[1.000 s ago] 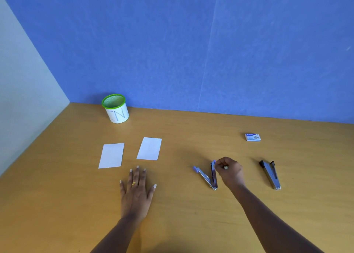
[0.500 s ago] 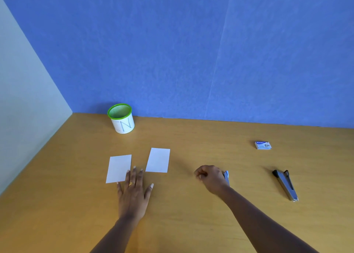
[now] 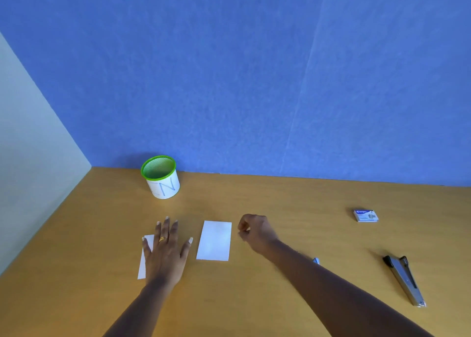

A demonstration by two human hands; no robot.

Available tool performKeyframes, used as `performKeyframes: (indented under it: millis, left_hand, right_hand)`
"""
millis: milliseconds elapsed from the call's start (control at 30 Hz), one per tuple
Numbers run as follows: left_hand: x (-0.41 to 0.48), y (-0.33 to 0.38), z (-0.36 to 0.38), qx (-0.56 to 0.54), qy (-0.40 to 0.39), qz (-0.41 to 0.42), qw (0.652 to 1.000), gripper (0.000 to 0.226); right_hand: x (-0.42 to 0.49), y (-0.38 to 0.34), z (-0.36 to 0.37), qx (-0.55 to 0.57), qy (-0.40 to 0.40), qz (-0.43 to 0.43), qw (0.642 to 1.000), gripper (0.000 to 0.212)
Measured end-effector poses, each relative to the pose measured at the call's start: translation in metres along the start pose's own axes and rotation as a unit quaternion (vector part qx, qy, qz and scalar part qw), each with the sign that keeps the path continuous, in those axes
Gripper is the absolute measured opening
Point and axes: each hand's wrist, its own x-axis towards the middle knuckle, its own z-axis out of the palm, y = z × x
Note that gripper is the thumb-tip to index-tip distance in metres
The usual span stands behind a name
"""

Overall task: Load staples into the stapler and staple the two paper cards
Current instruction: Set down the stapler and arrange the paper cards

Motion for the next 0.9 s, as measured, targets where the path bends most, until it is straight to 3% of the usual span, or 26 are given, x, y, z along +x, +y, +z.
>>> performKeyframes:
  millis: [167,400,600,700,800,900]
  left_hand:
    - [0.035,-0.007,-0.008,-0.003,0.018,-0.02,1.0,0.06]
    - [0.075,-0.019,-0.018,0.007,-0.01,-0.059,0.998,0.061]
    - [0.081,-0.025,-0.014,0.029,-0.034,-0.059,0.997,0.06]
    - [0.08,-0.027,-0.011,0.025,-0.022,-0.052,0.998,0.057]
    - [0.079,-0.027,-0.011,0.034,-0.019,-0.043,0.998,0.054]
    - [0.078,-0.026,-0.01,0.034,-0.02,-0.046,0.998,0.054]
  right_hand:
    - [0.031,-0.06,0.002,0.043,-0.035,-0.047,0.997,0.011]
    - [0.077,-0.134,0.019,0.079,0.018,-0.118,0.99,0.012]
    - [0.11,-0.176,0.04,0.156,0.014,-0.06,0.986,0.017]
    - [0.115,-0.191,0.048,0.178,-0.002,-0.021,0.984,0.033]
    - [0.113,-0.198,0.053,0.153,-0.018,-0.013,0.988,0.042]
    - [0.11,-0.197,0.056,0.128,-0.004,-0.02,0.992,0.035]
